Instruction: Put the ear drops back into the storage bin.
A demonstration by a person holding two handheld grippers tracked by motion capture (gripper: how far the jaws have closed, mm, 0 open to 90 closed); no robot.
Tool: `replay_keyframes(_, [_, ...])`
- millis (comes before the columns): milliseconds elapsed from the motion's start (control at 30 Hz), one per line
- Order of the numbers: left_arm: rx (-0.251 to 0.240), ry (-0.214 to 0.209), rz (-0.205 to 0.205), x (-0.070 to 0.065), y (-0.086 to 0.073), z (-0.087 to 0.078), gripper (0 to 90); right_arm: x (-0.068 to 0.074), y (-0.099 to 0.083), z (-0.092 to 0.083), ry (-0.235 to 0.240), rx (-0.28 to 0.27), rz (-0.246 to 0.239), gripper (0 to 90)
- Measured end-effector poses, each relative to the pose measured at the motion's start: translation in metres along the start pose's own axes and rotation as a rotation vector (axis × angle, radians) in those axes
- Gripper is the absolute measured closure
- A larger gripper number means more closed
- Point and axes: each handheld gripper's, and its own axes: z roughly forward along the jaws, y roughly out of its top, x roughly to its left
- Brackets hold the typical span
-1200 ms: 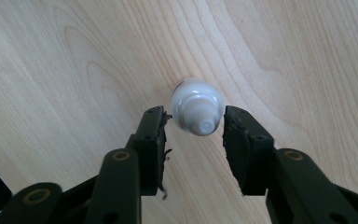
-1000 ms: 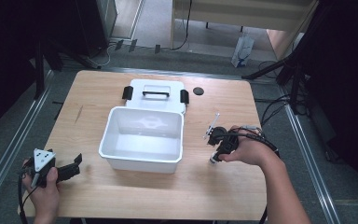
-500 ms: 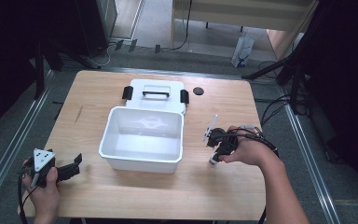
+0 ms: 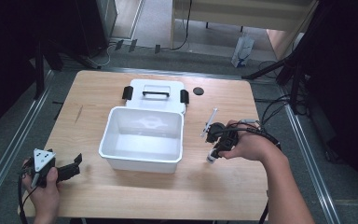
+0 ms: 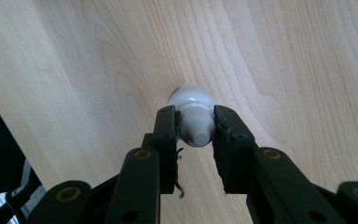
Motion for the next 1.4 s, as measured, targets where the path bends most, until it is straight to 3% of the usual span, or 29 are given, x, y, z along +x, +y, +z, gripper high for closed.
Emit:
replay_keyframes(600, [0.000,-0.004,-0.006,0.001,0.000,0.000,0.3,0.003,0.037,-0.055,-0.002,-0.036,-0.047,72.2])
replay_keyframes(1400, [0.002,-0.005,-0.007,0.001,0.000,0.000,0.2,0.007,0.081,-0.099,-0.013,-0.083,-0.092,72.2])
